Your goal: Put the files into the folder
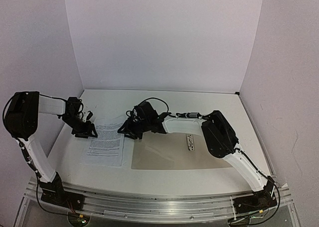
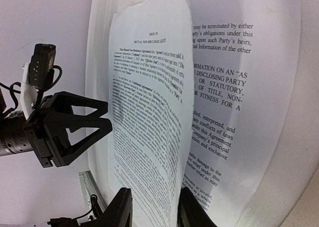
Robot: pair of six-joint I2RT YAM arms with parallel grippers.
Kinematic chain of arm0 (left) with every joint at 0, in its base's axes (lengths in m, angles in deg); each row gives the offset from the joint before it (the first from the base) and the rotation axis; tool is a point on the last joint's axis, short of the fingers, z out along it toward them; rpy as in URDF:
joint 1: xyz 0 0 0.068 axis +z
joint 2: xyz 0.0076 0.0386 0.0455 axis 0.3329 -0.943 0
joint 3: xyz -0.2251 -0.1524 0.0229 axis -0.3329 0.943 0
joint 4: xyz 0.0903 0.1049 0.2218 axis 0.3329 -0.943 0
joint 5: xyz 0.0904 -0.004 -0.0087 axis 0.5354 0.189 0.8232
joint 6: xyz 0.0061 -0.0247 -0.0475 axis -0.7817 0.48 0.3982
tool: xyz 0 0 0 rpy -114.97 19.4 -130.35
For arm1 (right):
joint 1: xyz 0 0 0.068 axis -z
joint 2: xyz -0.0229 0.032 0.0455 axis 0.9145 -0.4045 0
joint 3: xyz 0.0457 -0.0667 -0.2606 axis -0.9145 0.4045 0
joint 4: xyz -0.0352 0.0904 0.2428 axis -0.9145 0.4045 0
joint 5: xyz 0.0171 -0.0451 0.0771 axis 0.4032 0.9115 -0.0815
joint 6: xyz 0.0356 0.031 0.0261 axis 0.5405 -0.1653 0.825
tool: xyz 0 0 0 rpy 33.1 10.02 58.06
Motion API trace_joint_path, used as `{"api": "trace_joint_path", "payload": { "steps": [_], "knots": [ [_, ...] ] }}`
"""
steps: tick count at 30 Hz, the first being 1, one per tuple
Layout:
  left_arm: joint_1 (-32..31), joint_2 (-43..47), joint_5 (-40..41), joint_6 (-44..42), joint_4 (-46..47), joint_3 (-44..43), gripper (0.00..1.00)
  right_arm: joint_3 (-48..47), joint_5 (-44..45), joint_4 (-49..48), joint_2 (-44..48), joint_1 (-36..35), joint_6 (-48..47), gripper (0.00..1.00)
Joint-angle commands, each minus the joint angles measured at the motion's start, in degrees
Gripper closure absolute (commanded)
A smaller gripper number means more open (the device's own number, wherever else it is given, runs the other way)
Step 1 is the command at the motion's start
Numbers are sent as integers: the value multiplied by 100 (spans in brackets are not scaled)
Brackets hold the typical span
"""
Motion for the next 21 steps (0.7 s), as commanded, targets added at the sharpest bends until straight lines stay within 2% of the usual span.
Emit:
{"api": "trace_joint_path", "payload": {
  "steps": [1, 4, 7, 9, 11, 12, 13, 17, 21],
  "knots": [
    [-2, -160, -124, 47, -17, -56, 41, -54, -303, -603, -237, -15, 304, 67],
    [2, -182, -159, 49, -21, -62, 41, -186, -427, -910, -488, -45, 550, 64],
    [-2, -195, -188, 47, -22, -61, 41, -284, -489, -1046, -666, -74, 697, 66],
    [-7, -187, -198, 47, -16, -63, 41, -377, -547, -1123, -734, -75, 744, 73],
    [-2, -162, -215, 47, -13, -55, 41, -412, -580, -1207, -707, -90, 720, 87],
    [-2, -162, -216, 51, -13, -51, 41, -409, -580, -1214, -699, -87, 720, 89],
    [-2, -133, -242, 51, -5, -41, 41, -398, -568, -1227, -624, -86, 663, 100],
    [-1, 22, -340, 53, -12, -51, 40, -375, -518, -1229, -438, -90, 511, 100],
    [30, 506, -551, -367, -451, -519, 33, -434, -346, -1220, 74, -62, 257, 100]
  ]
}}
